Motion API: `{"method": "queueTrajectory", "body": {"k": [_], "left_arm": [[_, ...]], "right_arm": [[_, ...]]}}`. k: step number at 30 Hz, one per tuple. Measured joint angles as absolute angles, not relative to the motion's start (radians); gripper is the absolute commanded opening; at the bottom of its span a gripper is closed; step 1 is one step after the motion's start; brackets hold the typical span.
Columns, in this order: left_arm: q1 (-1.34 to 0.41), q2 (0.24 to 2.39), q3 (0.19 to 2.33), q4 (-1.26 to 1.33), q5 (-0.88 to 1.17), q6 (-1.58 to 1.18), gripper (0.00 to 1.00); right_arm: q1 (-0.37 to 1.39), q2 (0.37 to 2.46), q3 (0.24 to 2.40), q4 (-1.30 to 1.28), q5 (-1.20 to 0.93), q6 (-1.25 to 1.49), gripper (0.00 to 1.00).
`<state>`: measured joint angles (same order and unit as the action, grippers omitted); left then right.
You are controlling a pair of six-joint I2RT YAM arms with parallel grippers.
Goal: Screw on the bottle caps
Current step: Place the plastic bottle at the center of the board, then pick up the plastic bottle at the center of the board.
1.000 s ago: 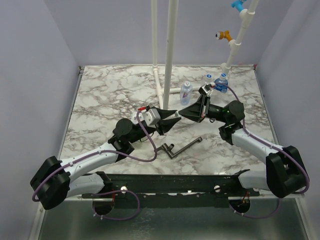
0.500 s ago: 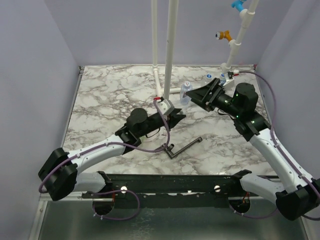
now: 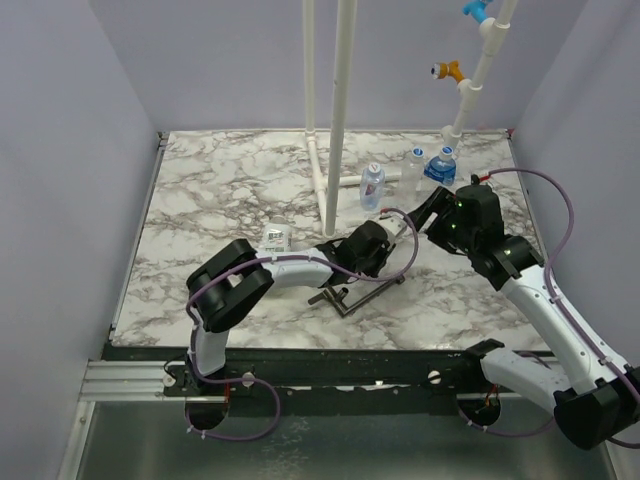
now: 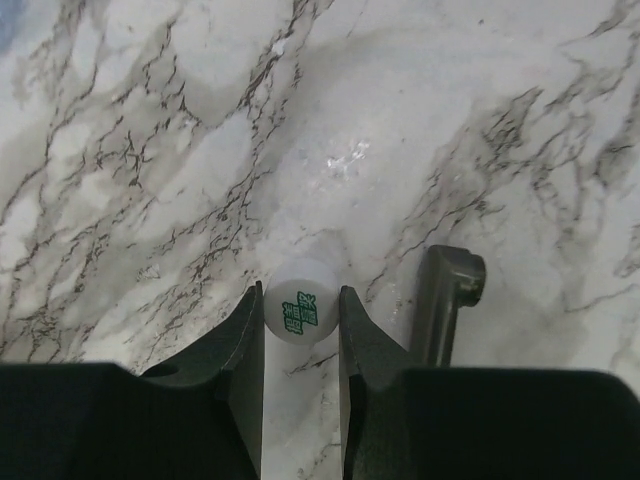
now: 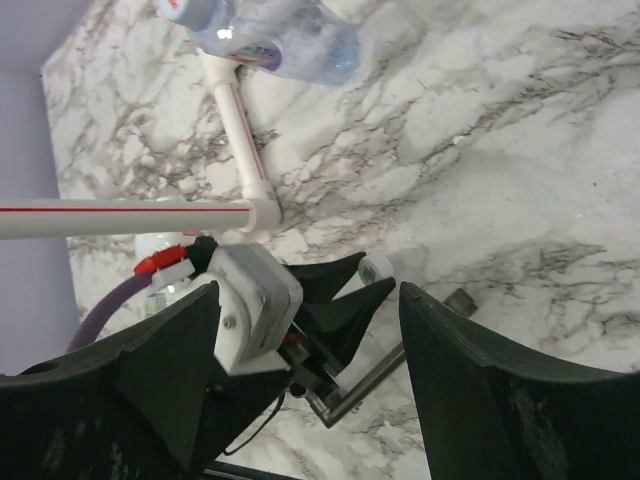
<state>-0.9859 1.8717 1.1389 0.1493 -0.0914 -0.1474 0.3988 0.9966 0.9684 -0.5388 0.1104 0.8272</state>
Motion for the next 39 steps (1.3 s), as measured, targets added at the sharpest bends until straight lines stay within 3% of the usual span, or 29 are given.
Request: {"method": "queueTrajectory", "body": {"k": [5,9,12,14,15,21,25,35,39], "left_arm": [[-0.984,1.951,1.168,0.106,-0.143,-0.199,0.33],[-0.983,1.966,1.173,0.091,-0.169,-0.227,0.52],[-0.983,1.966,1.177,0.080,-0.179,-0.237,0.69],[-0.983,1.966,1.179,0.077,-0.183,-0.243,0.95],[-0.983,1.966,1.179,0.076,-0.184,-0.243,0.99],[-0.984,1.910,1.150,0.063,-0.169,-0.223,0.99],[-1.000,1.728,1.076,0.018,-0.139,-0.223,0.99],[-1.017,1.344,1.099,-0.417,-0.282,-0.439,0.99],[-0.944,1.239,1.074,-0.595,-0.365,-0.571,0.99]], "right_arm": [[0.398,0.997,0.934,-0.568,0.139,0.818,0.75],[0.398,0.996,0.922,-0.574,0.144,0.818,0.76],[0.398,0.994,0.914,-0.575,0.144,0.817,0.77],[0.398,0.993,0.911,-0.575,0.144,0.817,0.78],[0.398,0.993,0.911,-0.576,0.145,0.817,0.78],[0.398,0.991,0.910,-0.578,0.157,0.818,0.82],[0.398,0.989,0.910,-0.578,0.176,0.817,0.82],[0.398,1.079,0.897,-0.577,0.206,0.826,0.84],[0.398,1.142,0.880,-0.576,0.204,0.829,0.84]]}}
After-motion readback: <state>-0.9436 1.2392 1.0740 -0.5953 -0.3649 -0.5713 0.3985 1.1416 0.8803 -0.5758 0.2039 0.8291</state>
